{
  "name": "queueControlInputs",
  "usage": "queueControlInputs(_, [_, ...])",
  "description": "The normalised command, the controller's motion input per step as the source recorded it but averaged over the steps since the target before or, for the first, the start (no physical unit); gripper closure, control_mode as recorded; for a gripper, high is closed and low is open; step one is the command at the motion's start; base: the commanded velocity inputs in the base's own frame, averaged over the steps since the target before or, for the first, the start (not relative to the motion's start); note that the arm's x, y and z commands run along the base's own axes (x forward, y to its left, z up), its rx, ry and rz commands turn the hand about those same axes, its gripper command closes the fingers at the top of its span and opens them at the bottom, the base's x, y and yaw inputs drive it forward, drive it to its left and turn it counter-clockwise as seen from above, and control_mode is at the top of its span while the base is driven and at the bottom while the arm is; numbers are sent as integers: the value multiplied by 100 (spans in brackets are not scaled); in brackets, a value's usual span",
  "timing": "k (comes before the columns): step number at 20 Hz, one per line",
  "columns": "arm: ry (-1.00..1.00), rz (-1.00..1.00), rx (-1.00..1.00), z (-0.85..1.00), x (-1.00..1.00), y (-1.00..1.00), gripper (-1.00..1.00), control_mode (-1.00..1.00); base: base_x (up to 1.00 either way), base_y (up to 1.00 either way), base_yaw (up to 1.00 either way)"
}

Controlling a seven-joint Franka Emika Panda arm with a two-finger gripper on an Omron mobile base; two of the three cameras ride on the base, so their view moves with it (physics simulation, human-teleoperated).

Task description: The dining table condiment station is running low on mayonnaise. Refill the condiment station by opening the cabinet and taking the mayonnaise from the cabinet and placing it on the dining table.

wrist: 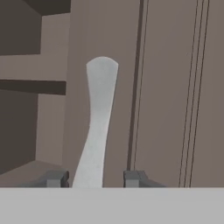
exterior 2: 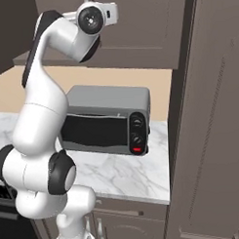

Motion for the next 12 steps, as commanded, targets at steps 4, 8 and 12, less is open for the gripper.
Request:
queueControlInputs(4, [0,0,0,-18,40,49,100,-100,0,0,0])
queueControlInputs(8, [2,0,0,-20,40,10,100,-100,0,0,0])
queueControlInputs(12, [2,-1,-1,-40,47,22,100,-100,0,0,0])
